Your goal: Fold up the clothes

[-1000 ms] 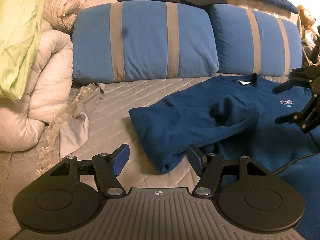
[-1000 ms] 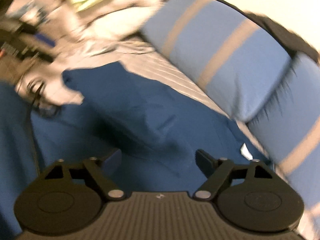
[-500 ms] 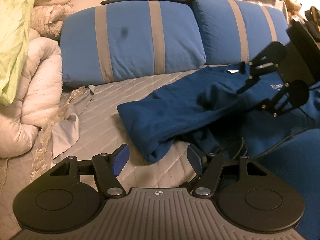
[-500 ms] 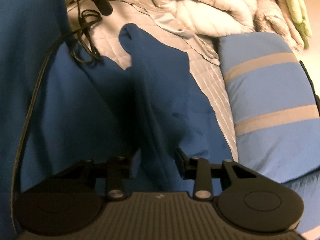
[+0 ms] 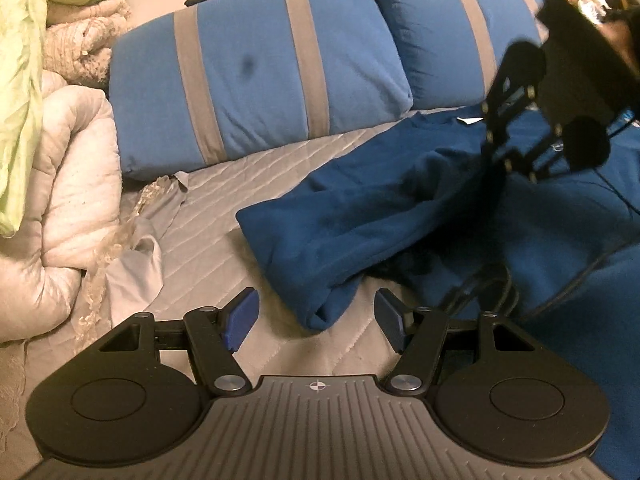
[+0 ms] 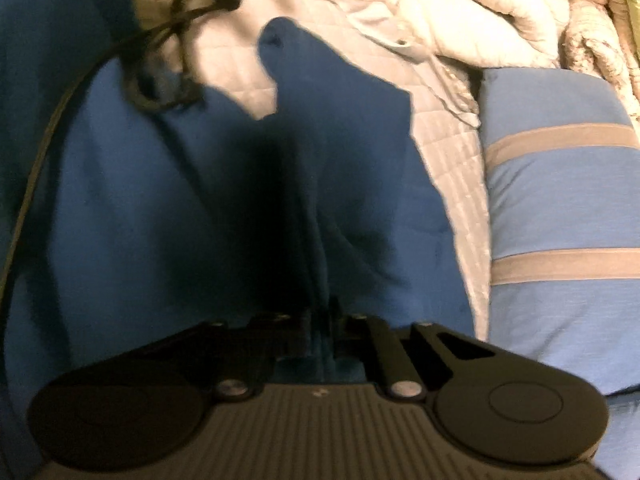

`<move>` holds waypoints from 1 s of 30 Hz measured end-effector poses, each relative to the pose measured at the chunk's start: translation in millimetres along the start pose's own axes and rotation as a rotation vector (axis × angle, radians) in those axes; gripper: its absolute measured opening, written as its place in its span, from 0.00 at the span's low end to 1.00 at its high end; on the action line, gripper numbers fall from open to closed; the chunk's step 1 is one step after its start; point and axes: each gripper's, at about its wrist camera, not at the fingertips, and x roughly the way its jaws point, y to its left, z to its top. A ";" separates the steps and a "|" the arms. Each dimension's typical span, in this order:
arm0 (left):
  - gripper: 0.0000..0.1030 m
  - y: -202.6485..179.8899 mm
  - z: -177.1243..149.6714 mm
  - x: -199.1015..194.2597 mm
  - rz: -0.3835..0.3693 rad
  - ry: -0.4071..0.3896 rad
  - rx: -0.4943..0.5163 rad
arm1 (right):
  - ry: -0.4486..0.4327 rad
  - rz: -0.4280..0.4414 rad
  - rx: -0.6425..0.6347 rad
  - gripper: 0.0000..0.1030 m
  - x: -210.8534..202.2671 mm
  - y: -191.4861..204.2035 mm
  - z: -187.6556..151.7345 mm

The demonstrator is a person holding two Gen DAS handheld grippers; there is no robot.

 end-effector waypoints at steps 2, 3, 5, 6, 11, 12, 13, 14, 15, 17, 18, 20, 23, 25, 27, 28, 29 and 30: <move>0.61 -0.1 5.4 7.2 0.001 0.008 -0.003 | 0.004 -0.038 0.004 0.08 -5.5 -11.4 6.6; 0.61 -0.2 8.1 10.8 0.001 0.012 -0.005 | 0.005 -0.068 0.005 0.07 -8.9 -18.3 10.9; 0.61 -5.6 14.8 20.1 0.006 0.014 -0.013 | 0.000 -0.132 0.008 0.07 -16.0 -32.5 18.5; 0.61 -6.2 18.3 25.1 0.014 0.012 -0.026 | -0.002 -0.165 0.010 0.07 -19.7 -40.2 22.4; 0.61 -5.2 33.3 44.2 0.066 -0.026 -0.115 | -0.018 -0.318 0.029 0.07 -37.9 -71.8 37.2; 0.61 -4.2 35.9 47.3 0.078 -0.036 -0.134 | -0.023 -0.348 0.039 0.07 -42.7 -78.4 39.2; 0.61 -4.2 38.3 48.7 0.089 -0.042 -0.145 | -0.033 -0.375 0.056 0.06 -48.0 -84.7 40.6; 0.61 -4.4 40.8 50.0 0.099 -0.048 -0.155 | -0.042 -0.402 0.073 0.06 -53.4 -91.0 41.9; 0.61 -5.5 43.4 51.0 0.106 -0.053 -0.163 | -0.048 -0.429 0.090 0.06 -59.1 -97.0 42.8; 0.61 -8.0 48.5 54.5 0.102 -0.060 -0.159 | -0.052 -0.476 0.115 0.06 -69.0 -107.4 42.4; 0.61 -10.2 51.1 56.8 0.099 -0.061 -0.146 | -0.050 -0.497 0.124 0.06 -73.5 -112.1 41.3; 0.62 -14.7 56.4 61.5 0.094 -0.062 -0.120 | -0.045 -0.534 0.139 0.06 -81.0 -119.7 37.5; 0.62 -37.0 60.5 82.8 0.105 0.003 0.018 | -0.028 -0.592 0.189 0.07 -87.8 -129.8 28.3; 0.62 -49.2 60.7 93.2 0.067 0.039 0.078 | -0.020 -0.615 0.234 0.07 -92.0 -134.7 20.2; 0.61 -55.1 62.4 94.8 0.059 0.042 0.113 | -0.005 -0.614 0.251 0.07 -92.7 -135.4 10.8; 0.61 -57.3 63.7 94.3 0.064 0.043 0.126 | 0.003 -0.612 0.260 0.07 -93.0 -135.8 5.9; 0.61 -57.5 65.2 93.8 0.072 0.043 0.135 | 0.011 -0.597 0.270 0.07 -92.4 -135.9 -0.6; 0.61 -57.3 66.2 93.5 0.089 0.045 0.147 | 0.020 -0.572 0.290 0.07 -91.3 -136.8 -8.4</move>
